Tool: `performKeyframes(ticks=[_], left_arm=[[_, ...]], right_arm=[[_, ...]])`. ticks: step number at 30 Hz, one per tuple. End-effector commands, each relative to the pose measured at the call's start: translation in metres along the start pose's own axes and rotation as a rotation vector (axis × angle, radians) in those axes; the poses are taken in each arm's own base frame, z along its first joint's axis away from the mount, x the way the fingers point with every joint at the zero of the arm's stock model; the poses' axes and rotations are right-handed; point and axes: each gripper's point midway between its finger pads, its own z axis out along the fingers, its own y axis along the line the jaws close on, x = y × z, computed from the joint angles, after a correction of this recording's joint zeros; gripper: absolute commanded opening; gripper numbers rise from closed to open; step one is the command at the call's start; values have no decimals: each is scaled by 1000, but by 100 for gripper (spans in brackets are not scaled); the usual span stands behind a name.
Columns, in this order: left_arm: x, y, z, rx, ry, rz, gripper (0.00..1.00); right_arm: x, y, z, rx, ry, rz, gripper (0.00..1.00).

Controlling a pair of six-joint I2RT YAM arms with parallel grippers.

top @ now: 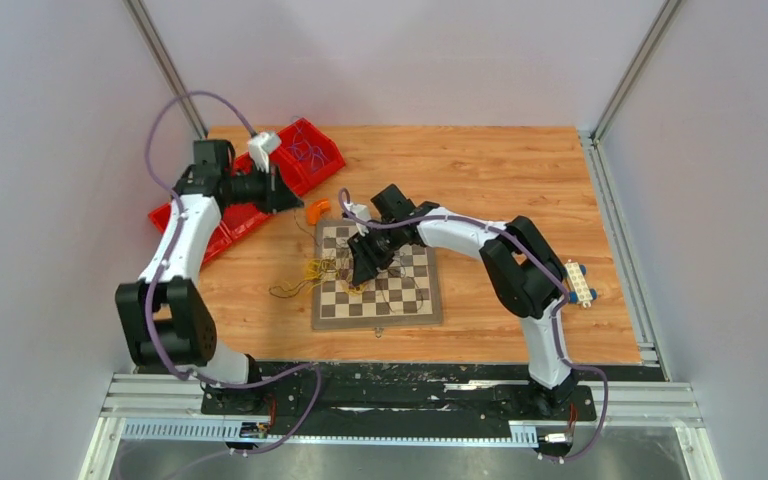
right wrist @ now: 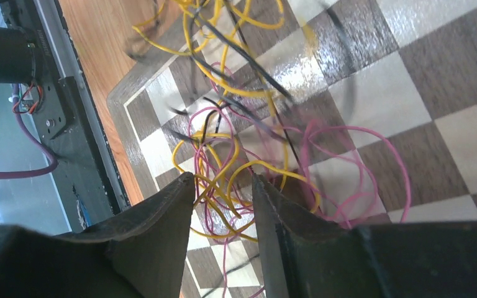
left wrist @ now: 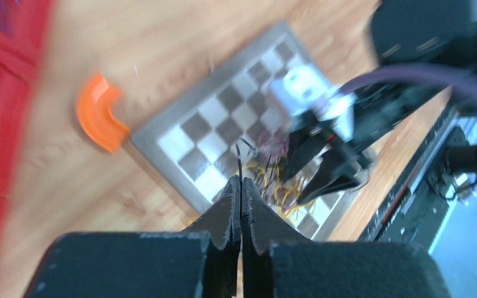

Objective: Untangle the cables

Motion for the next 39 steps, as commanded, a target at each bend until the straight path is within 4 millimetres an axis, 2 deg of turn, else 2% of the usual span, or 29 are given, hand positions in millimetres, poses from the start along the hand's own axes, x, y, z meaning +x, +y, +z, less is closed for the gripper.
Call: performKeyframes(ticks=[1,2,3,4,5,6,7,8,9,10,12,14,17,19,23,26,30,33,36,39], left_arm=[[-87,-75,-66,-10,-205,151,0],[-107,-87,-80,-29,-249,198,0],[-115,-97,-90,-41,-272,215,0],[-134,-108,-106,-74,-318,263,0],[-141,-115,-115,-87,-335,270,0],[-160,-128,-131,-110,-382,321,0],[-166,-132,-138,-121,-395,317,0],[-183,-147,-155,-137,-445,361,0],[-191,-150,-160,-143,-462,354,0],[-207,-165,-176,-153,-512,401,0],[-227,-183,-192,-151,-580,441,0],[-239,-200,-202,-119,-624,462,0],[-241,-219,-203,-26,-633,433,0],[-239,-224,-201,19,-635,408,0],[-231,-227,-192,95,-645,351,0],[-222,-224,-179,138,-629,287,0],[-214,-222,-163,182,-598,213,0],[-206,-218,-147,193,-568,176,0],[-196,-229,-130,232,-527,165,0],[-194,-233,-120,249,-516,156,0]], right_arm=[[32,-25,-5,109,71,6,43],[35,-25,-6,113,74,3,43],[37,-26,-7,116,77,3,43],[39,-26,-8,120,79,1,43],[41,-28,-9,125,82,3,43],[43,-29,-11,129,83,2,43],[47,-30,-12,131,89,7,43],[49,-31,-13,135,91,10,43],[51,-33,-14,140,92,12,43],[53,-34,-15,144,95,14,43],[56,-37,-18,153,98,15,43],[56,-37,-21,152,94,9,45],[34,-20,-39,76,22,-26,57],[8,-4,-61,16,-58,-58,65],[-49,32,-119,-6,-232,-236,85],[-74,60,-161,17,-333,-388,98],[-94,100,-196,-12,-428,-515,100],[-124,121,-222,3,-528,-539,100],[-156,121,-234,50,-604,-492,100],[-182,118,-233,87,-654,-465,100]])
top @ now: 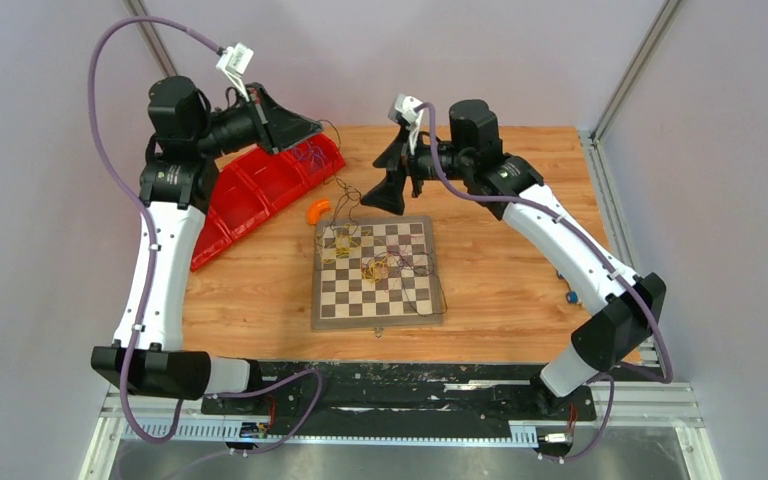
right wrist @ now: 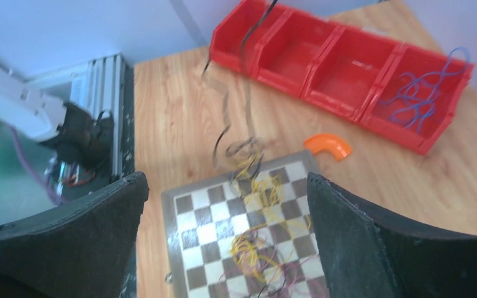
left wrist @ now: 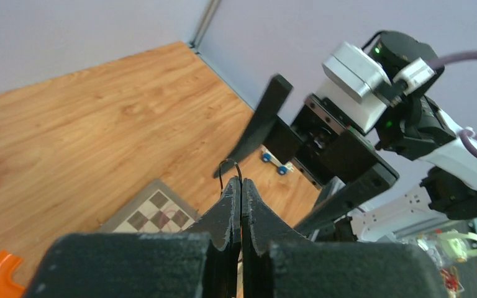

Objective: Untangle the cables

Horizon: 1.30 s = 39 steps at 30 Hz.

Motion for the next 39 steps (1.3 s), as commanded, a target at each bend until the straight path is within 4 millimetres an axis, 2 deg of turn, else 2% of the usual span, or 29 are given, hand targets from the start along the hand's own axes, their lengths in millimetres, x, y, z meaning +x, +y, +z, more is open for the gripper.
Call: performKeyframes(ticks=[1,4,5,7,9,11,14,19,21,25,29,31,32,34,36,37,39], left_arm=[[-5,-30,3,60,-32,34,0],[-5,-32,7,81,-26,29,0],[-4,-34,8,93,-21,18,0],[-5,-36,10,116,-19,11,0],[-11,-44,8,149,-29,39,0],[-19,-53,4,181,-47,71,0],[-42,-66,-5,226,-100,98,0],[-94,-92,-24,265,-206,223,0],[-113,-96,-33,246,-248,281,0],[-138,-88,-41,171,-317,340,0],[-158,-59,-46,64,-380,338,0],[-164,-51,-46,50,-396,325,0],[-165,-52,-45,57,-395,320,0],[-164,-52,-43,84,-397,315,0],[-159,-51,-41,99,-387,299,0],[-157,-55,-42,110,-386,291,0],[-151,-54,-42,119,-380,281,0]], right_arm=[[-24,-25,25,89,-63,53,100],[-30,-24,44,96,-72,44,98],[-28,-23,51,95,-67,36,92],[-17,-25,66,102,-55,28,70],[8,-38,75,143,-27,52,44],[39,-54,79,202,9,81,32],[89,-62,82,212,63,137,23],[176,-62,83,197,208,245,17],[206,-58,80,179,260,291,16],[245,-50,71,165,330,335,16],[257,-44,63,154,362,340,15],[261,-43,61,155,376,334,16],[260,-42,61,148,380,331,22],[247,-39,62,114,367,317,46],[221,-35,64,78,317,291,69],[203,-32,65,56,282,277,77],[166,-27,69,12,206,257,87]])
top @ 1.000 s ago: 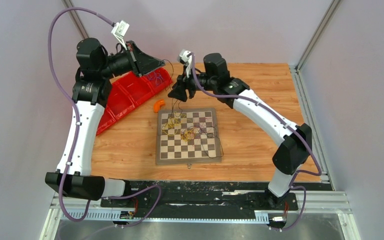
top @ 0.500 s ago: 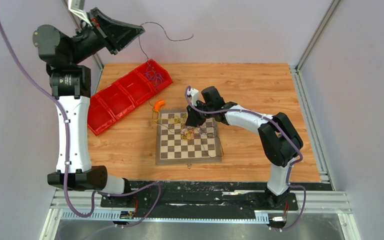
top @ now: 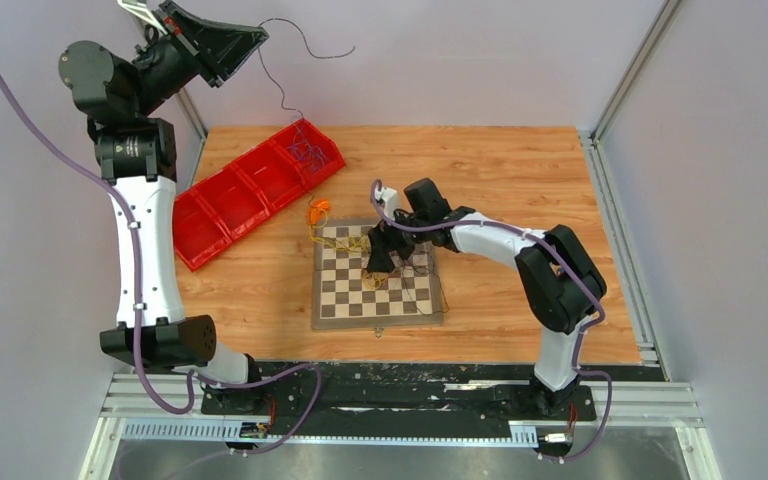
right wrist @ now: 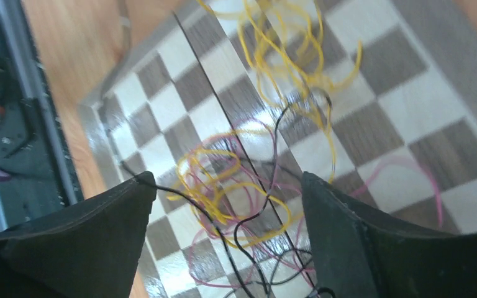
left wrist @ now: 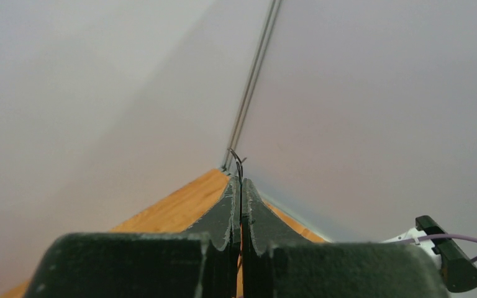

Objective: Untangle the cables

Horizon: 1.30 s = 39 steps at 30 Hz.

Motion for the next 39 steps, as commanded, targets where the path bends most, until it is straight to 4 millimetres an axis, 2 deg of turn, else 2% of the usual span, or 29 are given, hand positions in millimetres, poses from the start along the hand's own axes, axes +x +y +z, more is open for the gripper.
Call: performKeyframes(ticks=[1,5,8,11,14,18,20,21,23,24,26,27,28,30,33,36,39], left_arm=[[-7,-19,-4,50,-34,23,0],[-6,-18,-5,48,-42,14,0],[-6,-15,-4,38,-48,6,0],[-5,-14,-3,38,-53,1,0],[-6,-15,-2,42,-59,3,0],[-9,-15,0,34,-64,7,0],[-17,-18,0,18,-79,13,0],[-18,-16,0,3,-79,3,0],[-25,-19,0,-6,-94,17,0],[-31,-24,-1,-5,-101,31,0],[-45,-26,-3,-29,-130,76,0],[-52,-22,-6,-51,-144,101,0],[-63,-20,-9,-81,-174,127,0],[-81,-5,-16,-161,-224,167,0],[-104,27,-33,-312,-299,214,0],[-114,64,-48,-445,-333,233,0],[-121,92,-61,-528,-354,244,0]], right_arm=[[-102,51,-42,-143,-231,-140,89],[-145,72,-42,-199,-310,-152,93],[-159,77,-25,-227,-320,-140,94],[-181,78,-10,-215,-377,-137,95],[-194,78,8,-191,-464,-156,94],[-199,58,44,-140,-507,-129,84],[-192,46,64,-144,-495,-96,72],[-188,44,72,-152,-490,-85,63],[-175,37,87,-165,-465,-52,33],[-166,34,94,-170,-445,-31,22],[-146,31,99,-188,-396,5,8],[-135,32,98,-201,-365,23,5],[-116,32,97,-211,-320,47,4],[-89,34,85,-219,-260,69,4],[-54,39,60,-227,-197,81,4],[-27,43,34,-232,-145,98,5],[-9,48,15,-240,-107,95,6]])
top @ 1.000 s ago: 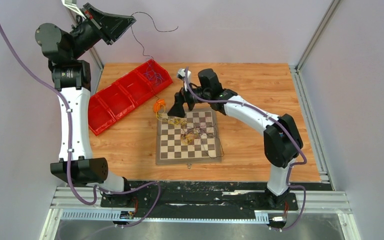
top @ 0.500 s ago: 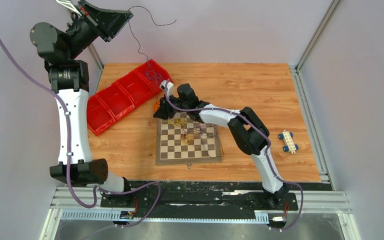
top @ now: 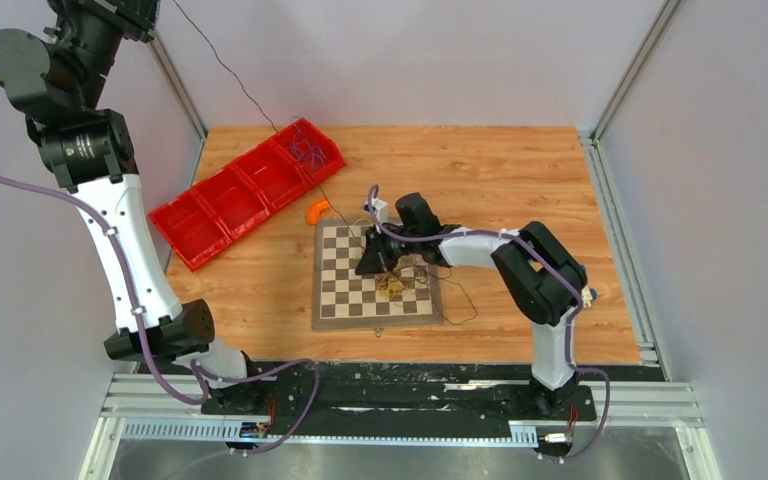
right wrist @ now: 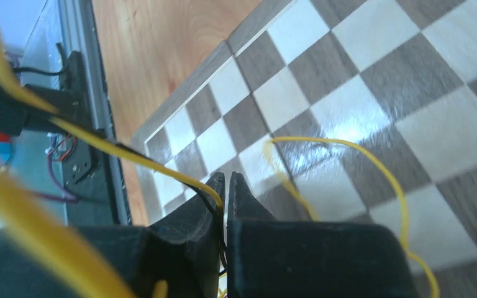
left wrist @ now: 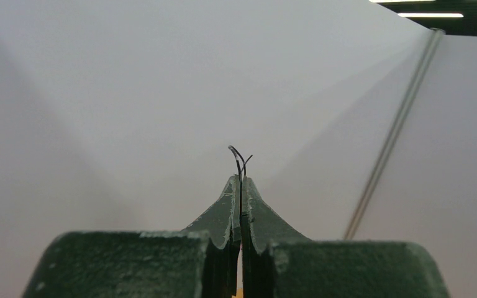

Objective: Untangle the cables

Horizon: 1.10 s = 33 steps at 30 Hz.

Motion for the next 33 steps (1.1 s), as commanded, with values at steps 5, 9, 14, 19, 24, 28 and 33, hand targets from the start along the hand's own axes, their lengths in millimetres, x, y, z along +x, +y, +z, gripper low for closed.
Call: performKeyframes(ticks=[5,9,14,19,24,28,33], left_arm=[[7,90,-3,-260,-25,102,0],[31,106,-11,-280,59,167,0],[148,97,-58,-59,432,186,0],[254,99,-151,26,814,208,0],[328,89,-245,56,1077,169,5],[340,49,-257,220,1039,58,56],[351,-30,-248,431,993,-179,85]], right_arm=[[13,22,-49,-45,44,-69,7],[9,26,-57,-83,49,-61,0],[-30,63,-74,-193,-1,-165,0],[-37,66,-88,-146,43,-264,0],[-26,62,-96,-99,101,-286,0],[-27,63,-94,-80,119,-289,0],[-37,67,-90,-47,114,-296,0]])
